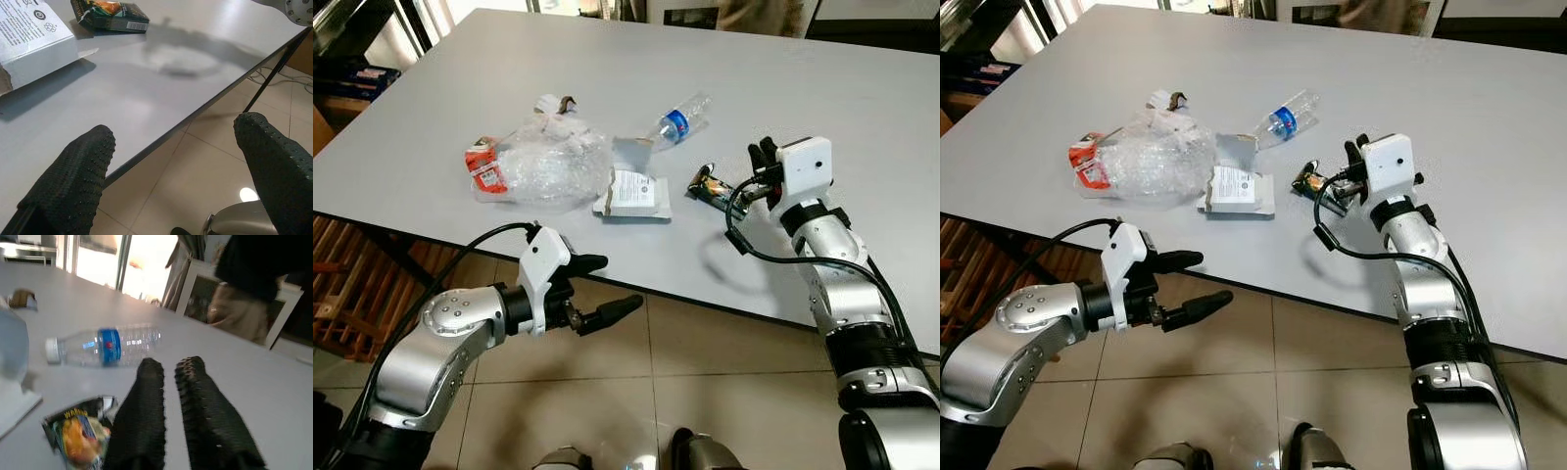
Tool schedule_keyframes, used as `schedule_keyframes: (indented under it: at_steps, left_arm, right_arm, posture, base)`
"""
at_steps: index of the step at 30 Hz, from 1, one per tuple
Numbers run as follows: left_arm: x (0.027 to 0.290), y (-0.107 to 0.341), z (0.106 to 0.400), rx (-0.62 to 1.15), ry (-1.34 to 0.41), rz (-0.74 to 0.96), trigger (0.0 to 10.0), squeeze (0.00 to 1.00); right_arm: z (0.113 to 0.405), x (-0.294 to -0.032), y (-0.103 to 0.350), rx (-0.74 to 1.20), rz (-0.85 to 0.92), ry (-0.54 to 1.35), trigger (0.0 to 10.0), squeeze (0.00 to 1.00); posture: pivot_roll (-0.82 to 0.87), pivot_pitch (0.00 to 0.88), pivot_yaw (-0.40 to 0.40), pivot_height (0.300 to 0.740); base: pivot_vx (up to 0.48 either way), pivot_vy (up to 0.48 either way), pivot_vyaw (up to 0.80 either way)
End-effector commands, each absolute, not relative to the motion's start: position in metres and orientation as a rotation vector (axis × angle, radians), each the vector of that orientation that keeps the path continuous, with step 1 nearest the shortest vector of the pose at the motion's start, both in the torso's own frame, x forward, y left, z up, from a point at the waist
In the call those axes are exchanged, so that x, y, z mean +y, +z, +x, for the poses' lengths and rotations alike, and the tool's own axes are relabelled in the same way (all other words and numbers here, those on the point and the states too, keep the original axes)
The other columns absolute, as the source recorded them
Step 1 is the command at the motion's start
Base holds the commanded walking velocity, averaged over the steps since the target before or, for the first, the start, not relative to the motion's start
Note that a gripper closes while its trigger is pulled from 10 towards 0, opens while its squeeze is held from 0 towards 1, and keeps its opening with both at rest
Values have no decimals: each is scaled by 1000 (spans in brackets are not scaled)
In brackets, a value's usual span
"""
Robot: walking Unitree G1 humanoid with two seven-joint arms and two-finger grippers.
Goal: Picking trash to rubbish bin
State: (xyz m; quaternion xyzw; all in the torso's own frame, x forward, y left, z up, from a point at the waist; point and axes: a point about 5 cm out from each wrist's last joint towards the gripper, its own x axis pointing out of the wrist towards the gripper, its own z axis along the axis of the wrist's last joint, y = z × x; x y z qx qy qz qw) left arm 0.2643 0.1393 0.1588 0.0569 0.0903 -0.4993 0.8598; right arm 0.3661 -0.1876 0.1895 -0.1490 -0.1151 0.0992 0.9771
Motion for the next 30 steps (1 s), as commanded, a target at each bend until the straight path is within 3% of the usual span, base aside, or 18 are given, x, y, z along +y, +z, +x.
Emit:
schedule_keyframes:
  at_steps: [1, 17, 30]
  left_arm:
    - [137, 157, 263, 195, -1054, 133, 10000, 0]
    - [134, 156, 262, 195, -1060, 118, 10000, 0]
    - [134, 155, 261, 200, -1060, 115, 10000, 0]
  right_arm:
    - [366, -188, 193, -203, -327, 229, 10000, 1000]
    - [385, -184, 234, -54, -461, 451, 10000, 1000]
    - [390, -192, 226, 127, -496, 533, 10000, 1000]
  posture:
    - [109, 175, 57, 740]
    - [97, 182, 46, 740]
    - [99, 185, 41, 740]
  base:
    - [0, 0, 0]
    - [0, 0, 0]
    - [0, 0, 0]
